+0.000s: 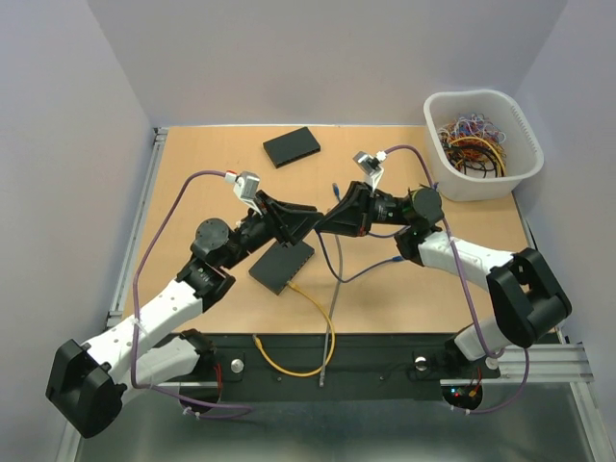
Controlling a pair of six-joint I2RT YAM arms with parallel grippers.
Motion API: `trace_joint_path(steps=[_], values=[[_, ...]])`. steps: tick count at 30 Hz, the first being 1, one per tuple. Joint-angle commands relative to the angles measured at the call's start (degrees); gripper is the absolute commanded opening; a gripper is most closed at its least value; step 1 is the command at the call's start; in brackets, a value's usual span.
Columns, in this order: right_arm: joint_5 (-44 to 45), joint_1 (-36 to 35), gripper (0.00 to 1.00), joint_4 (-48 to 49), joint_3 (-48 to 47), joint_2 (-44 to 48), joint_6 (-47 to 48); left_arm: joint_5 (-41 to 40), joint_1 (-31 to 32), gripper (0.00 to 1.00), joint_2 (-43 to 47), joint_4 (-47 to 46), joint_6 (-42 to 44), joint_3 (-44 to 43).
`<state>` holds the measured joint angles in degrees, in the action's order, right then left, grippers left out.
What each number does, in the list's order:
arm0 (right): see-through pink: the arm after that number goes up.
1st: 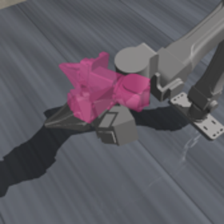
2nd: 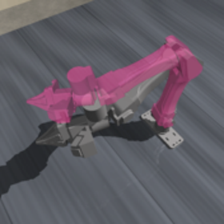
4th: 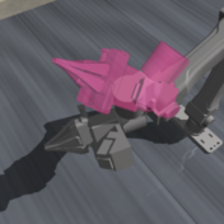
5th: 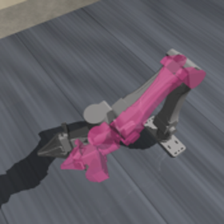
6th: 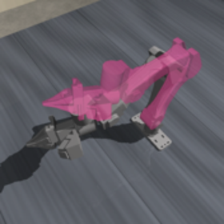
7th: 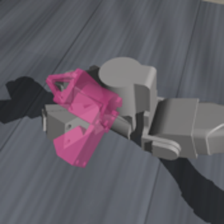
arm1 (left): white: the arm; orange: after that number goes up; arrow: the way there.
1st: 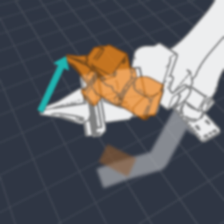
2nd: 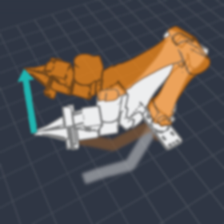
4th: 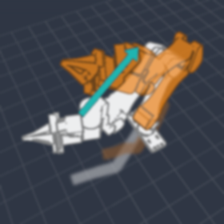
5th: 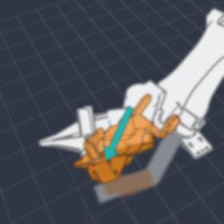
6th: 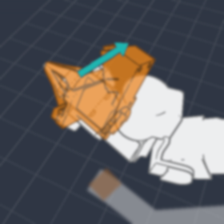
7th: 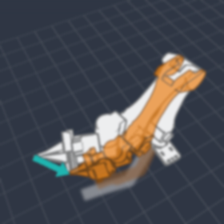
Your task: Insert the plug into the switch port
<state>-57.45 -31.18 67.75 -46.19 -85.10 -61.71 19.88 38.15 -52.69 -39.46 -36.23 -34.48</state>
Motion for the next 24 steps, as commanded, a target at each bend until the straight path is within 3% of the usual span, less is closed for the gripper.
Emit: trace_joint_path(steps=[1, 7, 14, 17, 18, 24], values=[[-0.38, -0.73, 0.00, 3.01, 1.10, 2.39, 0.36, -0.98, -0.01, 0.55, 0.57, -1.24, 1.42, -0.85], [-0.38, -0.64, 0.01, 2.74, 2.60, 2.92, 1.07, -3.18, -0.01, 0.71, 2.32, 4.48, 3.62, -1.47], [0.14, -0.55, 0.00, -4.44, 4.97, 4.06, 6.50, -11.42, -0.27, 0.74, 3.82, 17.65, 8.18, -3.75], [3.99, -0.64, 0.00, -18.75, 4.10, 5.99, 15.89, -13.72, -0.97, 0.74, 4.69, 22.75, 9.68, -4.89], [5.41, -0.64, 0.00, -28.54, 2.70, 7.30, 22.27, -14.16, -1.23, 0.74, 5.48, 24.16, 9.86, -4.90], [14.90, -0.81, 0.00, -51.81, -1.09, 9.51, 37.35, -19.44, -3.52, 0.75, 5.84, 29.44, 9.95, -5.16]])
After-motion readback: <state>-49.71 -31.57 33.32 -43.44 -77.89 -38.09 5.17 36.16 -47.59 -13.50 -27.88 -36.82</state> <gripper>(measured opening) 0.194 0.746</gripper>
